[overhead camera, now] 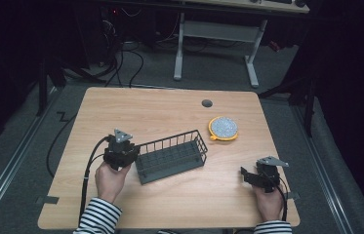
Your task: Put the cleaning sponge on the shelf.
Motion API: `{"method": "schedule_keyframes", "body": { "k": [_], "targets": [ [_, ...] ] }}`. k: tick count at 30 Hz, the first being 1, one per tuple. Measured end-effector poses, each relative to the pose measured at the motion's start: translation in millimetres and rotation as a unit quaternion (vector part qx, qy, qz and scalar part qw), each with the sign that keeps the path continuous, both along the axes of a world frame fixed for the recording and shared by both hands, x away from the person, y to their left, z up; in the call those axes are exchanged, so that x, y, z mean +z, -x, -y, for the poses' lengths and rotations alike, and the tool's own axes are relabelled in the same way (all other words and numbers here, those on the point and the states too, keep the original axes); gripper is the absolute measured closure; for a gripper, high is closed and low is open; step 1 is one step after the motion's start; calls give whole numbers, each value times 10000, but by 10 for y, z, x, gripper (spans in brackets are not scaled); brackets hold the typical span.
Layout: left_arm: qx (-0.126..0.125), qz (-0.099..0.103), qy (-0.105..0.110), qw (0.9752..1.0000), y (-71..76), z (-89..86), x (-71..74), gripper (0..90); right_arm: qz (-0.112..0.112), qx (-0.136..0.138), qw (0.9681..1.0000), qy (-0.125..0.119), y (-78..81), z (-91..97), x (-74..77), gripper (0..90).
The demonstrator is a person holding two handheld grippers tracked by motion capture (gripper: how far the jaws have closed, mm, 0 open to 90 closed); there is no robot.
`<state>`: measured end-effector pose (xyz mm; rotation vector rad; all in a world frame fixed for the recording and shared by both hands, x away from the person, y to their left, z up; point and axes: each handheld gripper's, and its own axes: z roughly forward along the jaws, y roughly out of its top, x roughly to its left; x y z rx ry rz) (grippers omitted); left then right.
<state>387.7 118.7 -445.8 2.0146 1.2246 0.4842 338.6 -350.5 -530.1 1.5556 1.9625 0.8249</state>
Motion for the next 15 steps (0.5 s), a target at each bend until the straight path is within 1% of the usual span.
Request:
{"method": "schedule_keyframes", "body": {
  "k": [6,7,8,9,10,12,15],
  "targets": [
    [-25,-14,50,10000,-6,5,-2,715,0,0,10000,-3,0,0,0,300],
    [-50,-19,57,10000,-4,3,-1,696,0,0,10000,-4,0,0,0,300],
    [-77,-1,68,9999,-1,0,1,696,0,0,10000,-4,0,0,0,300],
    [-86,28,80,9999,3,-3,4,617,-2,-2,10000,-9,-1,1,0,300],
    [-89,39,108,9999,7,-10,10,617,-2,-2,10000,-9,-1,1,0,300],
    [-130,78,157,9998,13,-34,24,546,-6,-11,10000,-12,0,-1,0,300],
    [-126,196,159,9996,35,-81,49,481,-2,-2,10000,-9,-1,0,0,300]
  ]
}}
